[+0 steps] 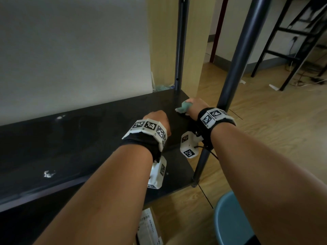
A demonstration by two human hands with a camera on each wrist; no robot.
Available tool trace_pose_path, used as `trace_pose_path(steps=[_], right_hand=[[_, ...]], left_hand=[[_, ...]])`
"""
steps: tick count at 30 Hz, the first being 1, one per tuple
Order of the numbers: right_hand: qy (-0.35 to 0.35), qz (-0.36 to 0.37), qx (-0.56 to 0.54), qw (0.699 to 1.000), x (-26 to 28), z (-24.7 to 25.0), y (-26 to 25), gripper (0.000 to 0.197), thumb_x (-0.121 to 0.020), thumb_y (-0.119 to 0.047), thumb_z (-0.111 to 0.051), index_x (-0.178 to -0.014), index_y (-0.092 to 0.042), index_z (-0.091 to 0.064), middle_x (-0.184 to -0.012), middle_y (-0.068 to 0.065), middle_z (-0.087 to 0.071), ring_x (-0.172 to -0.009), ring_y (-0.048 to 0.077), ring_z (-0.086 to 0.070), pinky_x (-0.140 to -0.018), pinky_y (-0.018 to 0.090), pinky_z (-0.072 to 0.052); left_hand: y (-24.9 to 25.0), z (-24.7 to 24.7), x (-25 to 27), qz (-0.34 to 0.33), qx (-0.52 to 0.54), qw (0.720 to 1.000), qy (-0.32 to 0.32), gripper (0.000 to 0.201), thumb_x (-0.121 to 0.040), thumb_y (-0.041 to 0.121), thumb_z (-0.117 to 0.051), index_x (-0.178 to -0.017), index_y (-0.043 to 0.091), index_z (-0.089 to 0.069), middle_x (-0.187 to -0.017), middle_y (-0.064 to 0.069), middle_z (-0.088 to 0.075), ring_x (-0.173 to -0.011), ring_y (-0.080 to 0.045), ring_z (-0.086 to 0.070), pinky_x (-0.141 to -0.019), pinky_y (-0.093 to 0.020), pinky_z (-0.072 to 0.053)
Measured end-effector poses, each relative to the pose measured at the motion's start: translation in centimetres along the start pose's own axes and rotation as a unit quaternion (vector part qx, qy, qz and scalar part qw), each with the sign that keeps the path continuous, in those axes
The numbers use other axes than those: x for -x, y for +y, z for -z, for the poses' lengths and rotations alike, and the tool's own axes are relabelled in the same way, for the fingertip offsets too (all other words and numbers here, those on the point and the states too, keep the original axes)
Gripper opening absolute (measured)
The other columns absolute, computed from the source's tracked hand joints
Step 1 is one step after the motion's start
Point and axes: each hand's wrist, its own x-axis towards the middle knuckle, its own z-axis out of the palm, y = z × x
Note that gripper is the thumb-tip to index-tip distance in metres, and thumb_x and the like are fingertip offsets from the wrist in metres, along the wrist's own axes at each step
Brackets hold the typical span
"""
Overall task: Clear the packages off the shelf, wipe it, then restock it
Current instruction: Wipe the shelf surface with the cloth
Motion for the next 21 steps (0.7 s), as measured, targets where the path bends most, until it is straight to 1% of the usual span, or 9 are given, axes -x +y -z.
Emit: trace_pose_path(steps=[2, 4, 8, 11, 13, 14, 16, 18, 21], right_hand=[[-0.027, 0.050, -0.012, 0.998, 1.1, -0.1, 0.4, 0.047, -0.099, -0.016, -0.051, -0.143, -0.001, -0.042, -0.147, 0.018, -0.041, -0.135, 0.031, -0.040, -0.109, 0.033, -0.032], [-0.003, 0.101, -0.056, 0.993, 2.4, -0.7, 0.9, 0.041, -0.095, 0.000, -0.051, -0.136, -0.003, -0.052, -0.143, 0.017, -0.046, -0.132, 0.030, -0.043, -0.103, 0.026, -0.033], [0.014, 0.134, -0.075, 0.988, 4.8, -1.8, 0.7, 0.043, -0.088, 0.004, -0.050, -0.123, -0.015, -0.064, -0.129, 0.011, -0.057, -0.114, 0.027, -0.056, -0.084, 0.026, -0.041], [0.012, 0.131, -0.097, 0.987, 5.9, -2.4, 0.8, 0.040, -0.087, 0.003, -0.052, -0.114, -0.021, -0.068, -0.108, 0.004, -0.061, -0.084, 0.020, -0.061, -0.065, 0.024, -0.047], [0.030, 0.122, -0.118, 0.985, 6.5, -2.5, 1.2, 0.033, -0.089, -0.003, -0.054, -0.107, -0.025, -0.070, -0.085, 0.000, -0.062, -0.061, 0.014, -0.058, -0.045, 0.021, -0.043], [0.046, 0.111, -0.140, 0.983, 7.0, -2.3, 1.3, 0.028, -0.090, -0.008, -0.055, -0.106, -0.026, -0.070, -0.078, 0.000, -0.063, -0.056, 0.013, -0.058, -0.042, 0.022, -0.043], [0.087, 0.080, -0.150, 0.982, 7.2, -1.5, 1.4, 0.025, -0.092, -0.015, -0.054, -0.111, -0.021, -0.069, -0.080, 0.001, -0.066, -0.067, 0.017, -0.063, -0.054, 0.029, -0.052], [0.087, 0.040, -0.072, 0.993, 6.5, -0.9, 1.4, 0.029, -0.093, -0.013, -0.052, -0.119, -0.009, -0.066, -0.103, 0.007, -0.066, -0.092, 0.025, -0.064, -0.080, 0.035, -0.055], [0.035, 0.026, 0.010, 0.999, 5.6, -1.8, 1.1, 0.023, -0.095, -0.010, -0.043, -0.108, 0.000, -0.061, -0.117, 0.015, -0.061, -0.106, 0.033, -0.058, -0.085, 0.035, -0.045]], left_hand=[[0.0, 0.0, 0.1, 0.002, 0.002, 1.000, 0.004, 0.038, -0.077, 0.031, -0.074, -0.113, 0.018, -0.070, -0.111, -0.004, -0.069, -0.100, -0.026, -0.065, -0.082, -0.032, -0.053], [0.2, 0.0, 0.5, 0.000, 0.003, 1.000, 0.002, 0.038, -0.078, 0.029, -0.073, -0.114, 0.017, -0.069, -0.111, -0.005, -0.069, -0.101, -0.027, -0.065, -0.083, -0.032, -0.053], [-0.2, 0.3, 1.5, 0.025, 0.022, 0.999, 0.033, 0.022, -0.084, 0.020, -0.060, -0.101, 0.012, -0.072, -0.100, -0.009, -0.070, -0.090, -0.029, -0.066, -0.078, -0.034, -0.055], [-1.2, 0.3, 2.6, 0.059, 0.022, 0.996, 0.069, 0.018, -0.086, 0.016, -0.053, -0.091, 0.007, -0.068, -0.094, -0.011, -0.068, -0.087, -0.030, -0.066, -0.073, -0.033, -0.053], [-2.0, 0.2, 3.0, 0.063, 0.016, 0.996, 0.056, 0.020, -0.084, 0.017, -0.055, -0.096, 0.010, -0.070, -0.097, -0.010, -0.069, -0.089, -0.028, -0.066, -0.076, -0.033, -0.054], [-2.3, 0.2, 3.2, 0.065, 0.013, 0.997, 0.042, 0.021, -0.083, 0.019, -0.058, -0.097, 0.011, -0.071, -0.098, -0.009, -0.069, -0.090, -0.028, -0.066, -0.078, -0.034, -0.055], [-2.9, 0.1, 3.3, 0.070, 0.007, 0.997, 0.018, 0.021, -0.082, 0.025, -0.061, -0.094, 0.011, -0.070, -0.097, -0.009, -0.068, -0.088, -0.027, -0.065, -0.078, -0.035, -0.054], [-3.4, 0.1, 3.4, 0.064, -0.002, 0.998, 0.008, 0.021, -0.083, 0.027, -0.061, -0.093, 0.010, -0.070, -0.098, -0.009, -0.067, -0.085, -0.025, -0.063, -0.072, -0.032, -0.052], [-3.7, -0.1, 3.4, 0.055, 0.000, 0.998, 0.010, 0.023, -0.086, 0.026, -0.059, -0.098, 0.011, -0.070, -0.099, -0.008, -0.068, -0.087, -0.025, -0.065, -0.071, -0.031, -0.051]])
